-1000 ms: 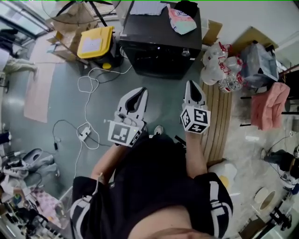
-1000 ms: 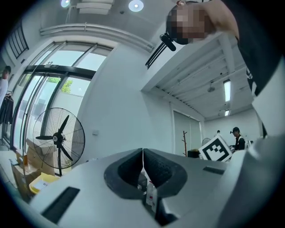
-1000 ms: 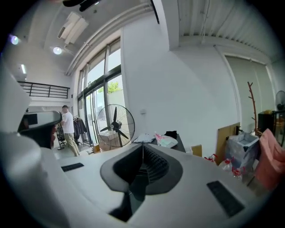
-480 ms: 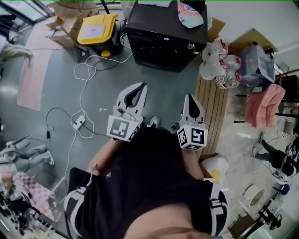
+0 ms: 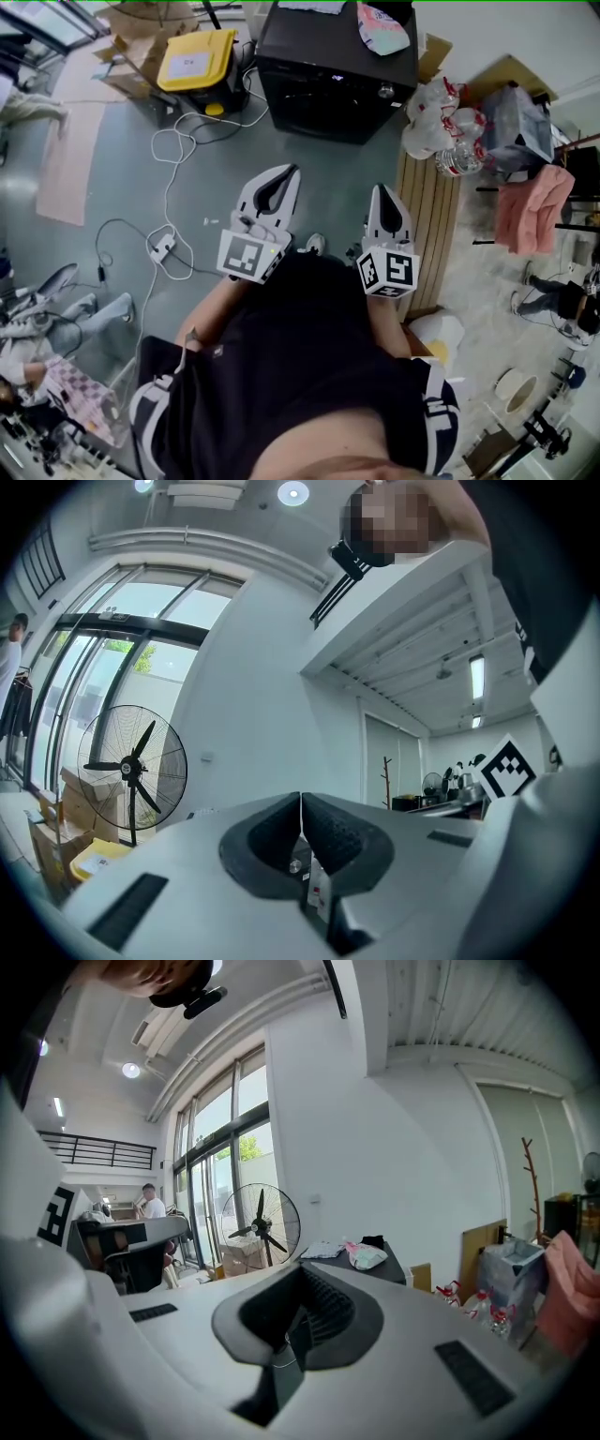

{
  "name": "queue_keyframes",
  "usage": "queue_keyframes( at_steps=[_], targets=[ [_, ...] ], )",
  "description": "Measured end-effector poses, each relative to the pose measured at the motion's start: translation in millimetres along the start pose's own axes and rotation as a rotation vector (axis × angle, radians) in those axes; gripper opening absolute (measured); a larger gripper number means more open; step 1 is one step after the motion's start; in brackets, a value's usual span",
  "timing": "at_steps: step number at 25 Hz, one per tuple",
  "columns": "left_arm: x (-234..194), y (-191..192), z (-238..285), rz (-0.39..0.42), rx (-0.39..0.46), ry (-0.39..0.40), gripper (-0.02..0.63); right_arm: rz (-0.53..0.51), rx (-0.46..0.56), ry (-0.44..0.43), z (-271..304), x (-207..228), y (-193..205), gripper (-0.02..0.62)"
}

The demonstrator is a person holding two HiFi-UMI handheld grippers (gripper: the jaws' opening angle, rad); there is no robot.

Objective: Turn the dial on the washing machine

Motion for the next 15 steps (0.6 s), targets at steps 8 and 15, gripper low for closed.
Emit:
queue_keyframes(
  at_steps=[8, 15],
  targets=[
    [-3.5, -0.6, 0.9, 0.001, 0.001, 0.004, 0.025, 0.002, 0.001, 0.016, 3.3, -0.5, -1.5, 0.025],
    [-10.1, -2.3, 1.1, -0.004, -0.007, 0.001, 0.025, -0.005, -0.001, 0.022, 6.9, -3.8, -4.5, 0.025]
  ],
)
Point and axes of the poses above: the fingertips, and each gripper's own axes: z forward along the fingers, x to its right, y out of its underside, the point moved 6 cm from there along -z, backward along the fingers, and after that the axes turned 11 degrees about -z, right-handed, at the moved point
